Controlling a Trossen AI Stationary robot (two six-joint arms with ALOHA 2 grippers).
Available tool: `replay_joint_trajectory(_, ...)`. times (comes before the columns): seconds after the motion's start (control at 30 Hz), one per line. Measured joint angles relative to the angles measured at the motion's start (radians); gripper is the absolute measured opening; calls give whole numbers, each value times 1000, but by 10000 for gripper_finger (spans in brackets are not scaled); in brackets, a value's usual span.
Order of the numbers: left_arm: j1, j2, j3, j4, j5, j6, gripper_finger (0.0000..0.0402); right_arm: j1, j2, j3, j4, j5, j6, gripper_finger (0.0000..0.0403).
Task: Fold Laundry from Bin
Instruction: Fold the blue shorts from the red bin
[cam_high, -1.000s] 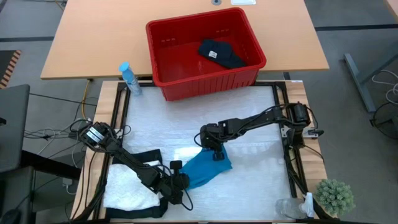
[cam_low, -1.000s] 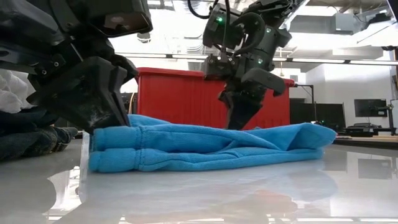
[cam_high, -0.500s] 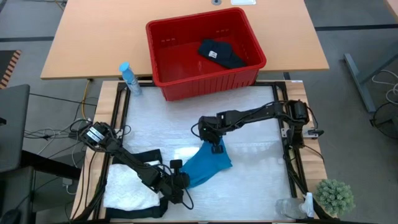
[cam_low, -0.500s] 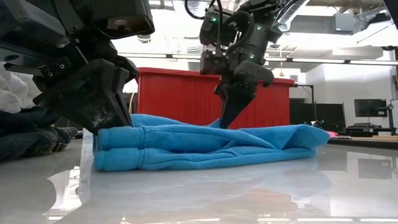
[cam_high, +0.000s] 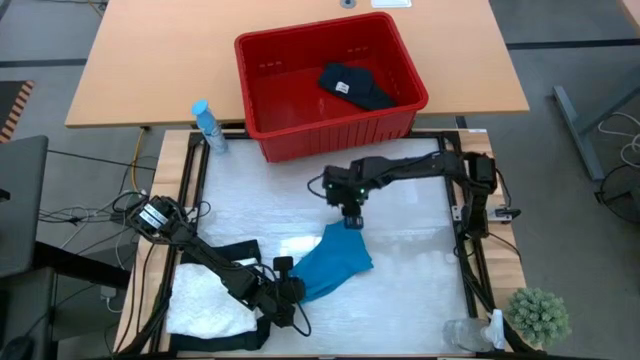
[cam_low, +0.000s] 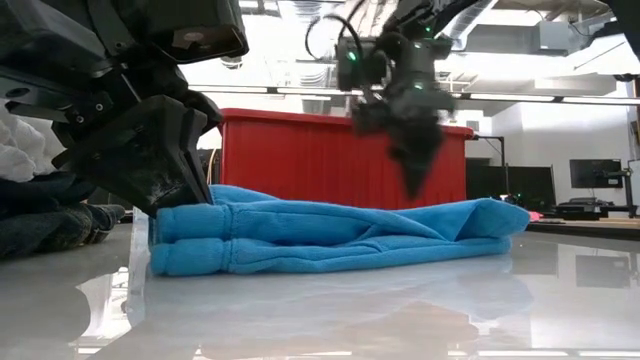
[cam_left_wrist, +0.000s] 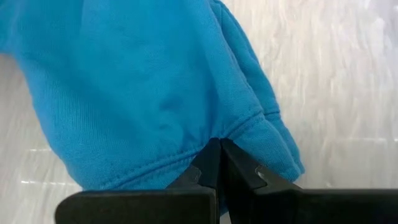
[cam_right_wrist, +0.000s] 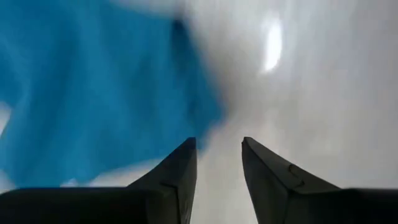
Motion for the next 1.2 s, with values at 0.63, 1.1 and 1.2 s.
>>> replay_joint_trajectory(0.63, 1, 0, 0, -7, 1, -3, 0, -1, -108, -207, 173, -27, 335, 167)
replay_joint_trajectory(1.1, 1, 0, 0, -10, 1, 14, 0, 41, -103, -217, 212, -56, 182, 167)
replay_joint_trajectory(1.2, 1, 0, 0, -11, 1, 21, 0, 40, -104, -264, 239, -55, 179, 167)
